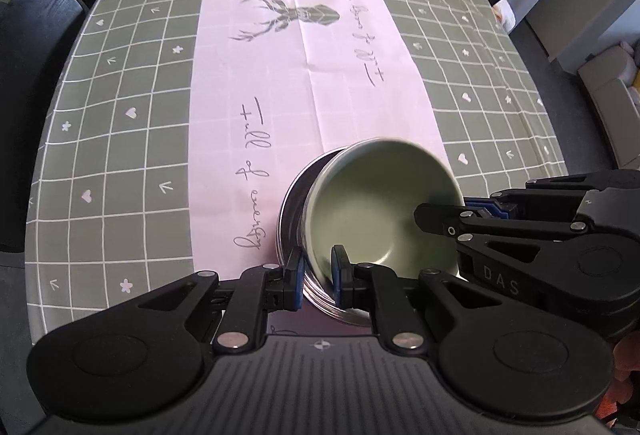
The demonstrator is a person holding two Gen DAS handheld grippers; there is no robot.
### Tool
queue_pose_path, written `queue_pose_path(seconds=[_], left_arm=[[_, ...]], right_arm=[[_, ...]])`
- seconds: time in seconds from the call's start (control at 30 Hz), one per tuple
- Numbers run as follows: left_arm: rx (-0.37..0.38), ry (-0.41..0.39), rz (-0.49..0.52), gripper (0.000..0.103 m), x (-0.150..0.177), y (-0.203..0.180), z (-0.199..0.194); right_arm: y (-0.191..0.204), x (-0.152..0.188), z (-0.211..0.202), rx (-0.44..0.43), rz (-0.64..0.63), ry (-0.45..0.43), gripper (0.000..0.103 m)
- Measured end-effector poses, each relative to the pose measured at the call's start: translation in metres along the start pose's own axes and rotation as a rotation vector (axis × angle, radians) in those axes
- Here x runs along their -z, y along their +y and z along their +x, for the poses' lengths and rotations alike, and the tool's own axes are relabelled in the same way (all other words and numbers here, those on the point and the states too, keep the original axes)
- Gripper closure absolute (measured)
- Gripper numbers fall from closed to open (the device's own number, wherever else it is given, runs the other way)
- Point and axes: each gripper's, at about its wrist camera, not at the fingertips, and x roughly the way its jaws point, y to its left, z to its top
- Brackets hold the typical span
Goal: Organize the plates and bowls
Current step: 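Lower the pale green bowl into the blue bowl with both grippers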
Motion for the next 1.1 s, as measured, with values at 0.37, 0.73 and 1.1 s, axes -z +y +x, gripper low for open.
queue_pose_path(seconds=[0.37, 0.73, 1.1], left_arm=[[-0.04, 0.045, 0.052, 0.088, 0.0, -0.008, 0.021], [-0.039, 0.058, 0.08, 0.086, 0.0, -0.01, 0.026], [0.003, 0.069, 0.076, 0.072, -0.004, -0.007, 0.02]], right_arm=[[-0.008, 0.003, 0.024, 0.003, -0.022, 0.055, 0.097], [-0.007, 0.006, 0.031, 0.017, -0.037, 0.048, 0.097], [-0.005, 0.005, 0.033, 0.037, -0.051, 0.05, 0.097]])
